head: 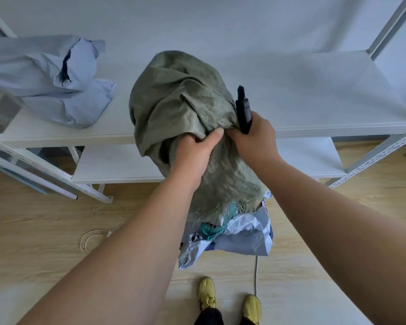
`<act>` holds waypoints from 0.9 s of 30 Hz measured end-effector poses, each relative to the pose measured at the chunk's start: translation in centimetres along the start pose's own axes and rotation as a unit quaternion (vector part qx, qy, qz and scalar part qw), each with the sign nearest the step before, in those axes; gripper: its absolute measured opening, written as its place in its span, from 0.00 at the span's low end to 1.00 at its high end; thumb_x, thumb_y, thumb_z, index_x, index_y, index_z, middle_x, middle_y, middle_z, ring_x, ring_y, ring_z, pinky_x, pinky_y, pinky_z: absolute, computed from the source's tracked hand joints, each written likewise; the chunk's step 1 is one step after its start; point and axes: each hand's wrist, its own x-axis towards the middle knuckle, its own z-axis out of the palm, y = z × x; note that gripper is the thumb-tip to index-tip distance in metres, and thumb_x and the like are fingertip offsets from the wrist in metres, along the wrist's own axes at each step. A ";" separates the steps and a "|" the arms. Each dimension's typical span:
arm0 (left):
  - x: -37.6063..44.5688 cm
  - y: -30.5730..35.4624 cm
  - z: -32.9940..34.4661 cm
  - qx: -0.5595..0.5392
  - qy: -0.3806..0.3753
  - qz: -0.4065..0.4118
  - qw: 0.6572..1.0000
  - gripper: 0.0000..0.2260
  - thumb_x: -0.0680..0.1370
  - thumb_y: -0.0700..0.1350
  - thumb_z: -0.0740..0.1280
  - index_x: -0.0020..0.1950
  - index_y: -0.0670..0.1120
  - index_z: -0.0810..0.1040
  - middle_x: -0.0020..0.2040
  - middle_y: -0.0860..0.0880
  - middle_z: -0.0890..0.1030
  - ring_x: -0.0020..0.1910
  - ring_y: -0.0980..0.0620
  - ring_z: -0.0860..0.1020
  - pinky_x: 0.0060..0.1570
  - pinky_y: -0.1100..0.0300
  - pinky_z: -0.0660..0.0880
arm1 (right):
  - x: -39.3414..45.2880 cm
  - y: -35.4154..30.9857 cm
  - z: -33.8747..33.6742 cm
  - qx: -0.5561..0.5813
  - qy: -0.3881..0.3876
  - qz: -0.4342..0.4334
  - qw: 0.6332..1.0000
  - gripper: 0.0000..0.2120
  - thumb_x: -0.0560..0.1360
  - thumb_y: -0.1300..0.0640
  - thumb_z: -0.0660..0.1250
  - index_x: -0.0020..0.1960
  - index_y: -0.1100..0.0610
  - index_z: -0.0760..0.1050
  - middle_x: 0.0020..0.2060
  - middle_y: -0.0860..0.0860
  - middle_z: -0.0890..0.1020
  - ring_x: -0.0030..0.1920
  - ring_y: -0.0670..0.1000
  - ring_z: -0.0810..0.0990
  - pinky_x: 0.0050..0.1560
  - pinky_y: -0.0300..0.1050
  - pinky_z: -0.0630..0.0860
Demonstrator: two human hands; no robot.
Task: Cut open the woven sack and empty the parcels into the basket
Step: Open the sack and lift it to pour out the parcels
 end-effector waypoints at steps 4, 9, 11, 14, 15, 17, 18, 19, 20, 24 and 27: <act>-0.3 -0.9 -0.3 0.048 -0.001 -0.021 0.999 0.22 0.65 0.56 0.73 0.55 0.47 0.80 0.53 0.49 0.83 0.54 0.48 0.81 0.59 0.46 0.76 | 0.9 -0.2 -0.3 -0.055 -0.038 0.027 0.997 0.07 0.74 0.57 0.69 0.44 0.56 0.71 0.35 0.48 0.74 0.39 0.53 0.75 0.31 0.42 0.65; -0.3 -3.4 -0.8 0.082 -0.020 -0.035 0.996 0.23 0.74 0.43 0.73 0.67 0.44 0.72 0.59 0.51 0.78 0.57 0.53 0.76 0.61 0.56 0.72 | 1.6 -0.3 -0.1 -0.068 -0.057 0.036 0.995 0.10 0.74 0.57 0.67 0.38 0.53 0.67 0.32 0.47 0.72 0.33 0.49 0.72 0.29 0.41 0.63; -0.4 -4.0 -1.0 0.086 -0.018 -0.055 0.995 0.25 0.72 0.44 0.74 0.67 0.44 0.72 0.60 0.50 0.77 0.57 0.53 0.75 0.61 0.57 0.72 | 1.7 0.1 -0.2 -0.095 -0.067 0.053 0.992 0.12 0.74 0.57 0.67 0.36 0.53 0.66 0.32 0.48 0.72 0.34 0.51 0.72 0.28 0.41 0.63; -0.3 -4.7 -1.1 0.105 -0.039 -0.065 0.992 0.33 0.68 0.49 0.75 0.71 0.47 0.70 0.65 0.51 0.76 0.63 0.54 0.74 0.64 0.53 0.73 | 2.3 -0.5 -0.3 -0.005 -0.028 0.037 0.999 0.13 0.74 0.57 0.68 0.35 0.53 0.66 0.31 0.48 0.73 0.32 0.48 0.71 0.30 0.41 0.64; -0.1 -5.0 -1.1 0.116 -0.046 -0.066 0.990 0.35 0.66 0.52 0.75 0.71 0.48 0.69 0.66 0.52 0.76 0.63 0.54 0.75 0.64 0.52 0.73 | 2.4 -0.8 -0.2 -0.012 -0.039 0.035 0.999 0.12 0.74 0.57 0.69 0.36 0.54 0.67 0.32 0.48 0.73 0.33 0.48 0.72 0.30 0.40 0.65; -0.3 -5.3 -0.9 0.136 -0.049 -0.085 0.986 0.37 0.65 0.54 0.76 0.72 0.49 0.68 0.66 0.51 0.76 0.64 0.54 0.75 0.63 0.51 0.74 | 2.4 -0.7 -0.1 -0.090 -0.101 0.046 0.990 0.09 0.74 0.56 0.69 0.38 0.56 0.70 0.33 0.50 0.74 0.37 0.53 0.75 0.32 0.42 0.67; -0.3 -5.3 -0.8 0.145 -0.049 -0.089 0.984 0.38 0.64 0.55 0.76 0.72 0.49 0.68 0.66 0.51 0.76 0.64 0.53 0.75 0.63 0.50 0.73 | 2.4 -0.5 -0.1 -0.108 -0.120 0.054 0.985 0.08 0.74 0.56 0.69 0.40 0.57 0.72 0.34 0.51 0.75 0.39 0.55 0.77 0.34 0.42 0.69; -0.5 -4.9 -0.7 0.154 -0.054 -0.082 0.983 0.38 0.64 0.56 0.76 0.71 0.49 0.68 0.65 0.52 0.76 0.64 0.54 0.74 0.63 0.53 0.73 | 2.4 -0.5 -0.1 -0.101 -0.128 0.058 0.985 0.07 0.74 0.57 0.69 0.42 0.59 0.73 0.34 0.51 0.76 0.40 0.56 0.77 0.36 0.44 0.72; -0.6 -4.7 -0.6 0.168 -0.057 -0.078 0.981 0.37 0.65 0.56 0.76 0.70 0.48 0.68 0.64 0.54 0.75 0.63 0.55 0.74 0.62 0.56 0.71 | 2.4 -0.7 0.0 -0.071 -0.130 0.058 0.987 0.07 0.73 0.58 0.69 0.43 0.59 0.73 0.34 0.52 0.76 0.38 0.55 0.77 0.38 0.46 0.74; -0.2 -4.7 -0.3 0.182 -0.017 -0.085 0.979 0.31 0.72 0.51 0.75 0.70 0.45 0.68 0.62 0.53 0.75 0.61 0.53 0.73 0.56 0.63 0.67 | 1.8 -2.3 0.7 0.103 -0.170 0.085 0.976 0.10 0.73 0.61 0.71 0.39 0.59 0.70 0.28 0.52 0.73 0.25 0.50 0.72 0.28 0.40 0.72; 0.5 -4.6 -0.1 0.150 0.040 -0.095 0.983 0.22 0.74 0.51 0.72 0.63 0.42 0.76 0.58 0.46 0.81 0.59 0.46 0.78 0.55 0.58 0.74 | 2.0 -2.7 1.0 0.106 -0.178 0.078 0.975 0.09 0.73 0.60 0.72 0.41 0.59 0.71 0.28 0.52 0.73 0.25 0.49 0.72 0.28 0.40 0.72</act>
